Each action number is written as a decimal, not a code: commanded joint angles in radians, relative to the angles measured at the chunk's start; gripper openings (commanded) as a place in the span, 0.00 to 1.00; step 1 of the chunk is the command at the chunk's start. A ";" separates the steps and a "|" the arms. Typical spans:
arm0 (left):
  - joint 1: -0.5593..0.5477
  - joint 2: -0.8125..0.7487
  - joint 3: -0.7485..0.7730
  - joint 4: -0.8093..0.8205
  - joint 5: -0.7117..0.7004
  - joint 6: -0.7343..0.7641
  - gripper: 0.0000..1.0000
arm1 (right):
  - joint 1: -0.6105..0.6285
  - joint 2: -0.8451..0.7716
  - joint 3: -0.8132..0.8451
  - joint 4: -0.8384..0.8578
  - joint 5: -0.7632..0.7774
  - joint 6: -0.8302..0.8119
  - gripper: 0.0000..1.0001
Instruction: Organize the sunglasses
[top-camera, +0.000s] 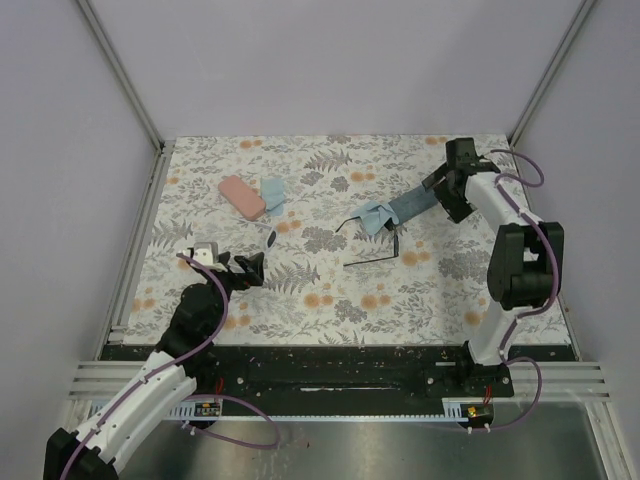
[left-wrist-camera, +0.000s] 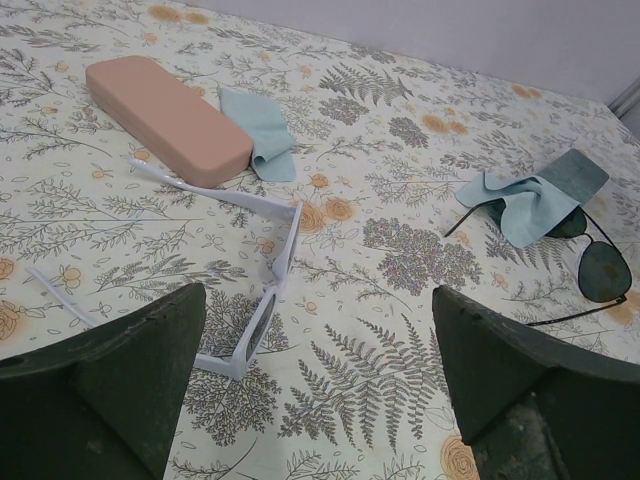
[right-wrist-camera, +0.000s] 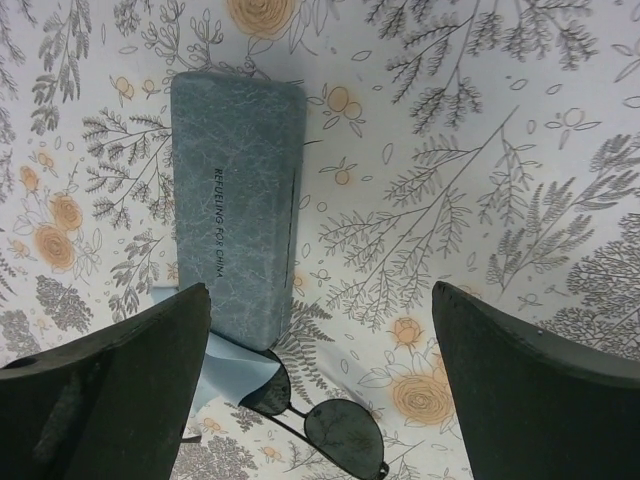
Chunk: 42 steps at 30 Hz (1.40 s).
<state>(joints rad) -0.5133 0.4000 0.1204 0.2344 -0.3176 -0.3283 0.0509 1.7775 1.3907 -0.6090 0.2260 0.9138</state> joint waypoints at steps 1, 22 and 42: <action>-0.001 0.005 -0.007 0.040 -0.003 0.008 0.99 | 0.033 0.106 0.151 -0.159 0.052 0.022 0.99; -0.001 0.013 -0.002 0.033 -0.021 0.009 0.99 | 0.125 0.457 0.557 -0.314 0.108 0.126 0.99; -0.001 0.007 -0.001 0.029 -0.018 0.008 0.99 | 0.125 0.289 0.386 -0.157 0.136 0.079 0.59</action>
<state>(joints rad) -0.5133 0.4122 0.1204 0.2329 -0.3229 -0.3286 0.1730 2.2524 1.8690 -0.8349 0.2989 1.0126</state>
